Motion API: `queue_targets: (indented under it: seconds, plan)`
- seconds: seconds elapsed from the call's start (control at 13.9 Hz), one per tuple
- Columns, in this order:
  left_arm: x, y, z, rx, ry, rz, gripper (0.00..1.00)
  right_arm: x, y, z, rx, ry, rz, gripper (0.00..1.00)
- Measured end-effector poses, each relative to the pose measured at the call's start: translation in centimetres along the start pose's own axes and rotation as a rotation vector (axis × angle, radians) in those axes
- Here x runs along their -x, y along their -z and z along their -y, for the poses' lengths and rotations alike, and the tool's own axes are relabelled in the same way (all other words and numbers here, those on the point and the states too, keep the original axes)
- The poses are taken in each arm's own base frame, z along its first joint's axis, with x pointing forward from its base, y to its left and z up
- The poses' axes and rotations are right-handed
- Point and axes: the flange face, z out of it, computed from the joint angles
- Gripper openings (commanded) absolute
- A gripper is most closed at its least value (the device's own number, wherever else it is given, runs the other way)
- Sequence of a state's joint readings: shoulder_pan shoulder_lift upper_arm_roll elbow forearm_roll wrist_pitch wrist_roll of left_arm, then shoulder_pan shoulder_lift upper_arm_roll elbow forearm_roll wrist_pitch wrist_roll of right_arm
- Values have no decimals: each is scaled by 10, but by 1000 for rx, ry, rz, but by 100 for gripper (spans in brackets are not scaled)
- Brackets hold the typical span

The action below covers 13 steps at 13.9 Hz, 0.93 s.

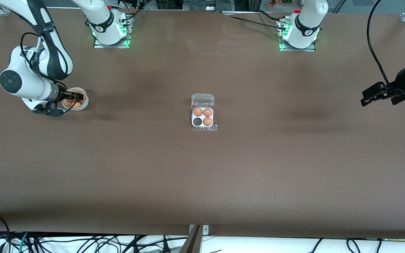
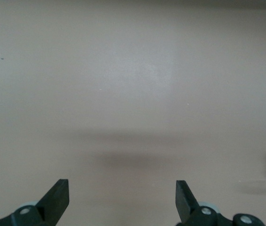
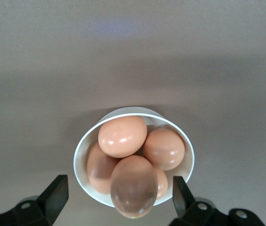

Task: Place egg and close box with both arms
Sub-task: 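Close the right gripper on a brown egg in the bowl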

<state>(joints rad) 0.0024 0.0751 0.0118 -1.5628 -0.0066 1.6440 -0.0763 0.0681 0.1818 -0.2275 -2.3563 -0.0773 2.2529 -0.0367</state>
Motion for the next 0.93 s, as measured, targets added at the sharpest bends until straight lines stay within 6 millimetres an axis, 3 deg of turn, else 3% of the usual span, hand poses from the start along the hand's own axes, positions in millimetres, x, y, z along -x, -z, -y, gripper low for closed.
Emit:
queue_targets:
  seconds: [0.29, 0.65, 0.93]
  plan:
    - [0, 0, 0, 0, 0, 0, 100, 0, -5, 0, 2, 1, 11, 65]
    - [0, 0, 0, 0, 0, 0, 100, -1, -8, 0, 3, 1, 16, 48]
    - [0, 0, 0, 0, 0, 0, 100, -1, -8, -1, 4, 1, 16, 42]
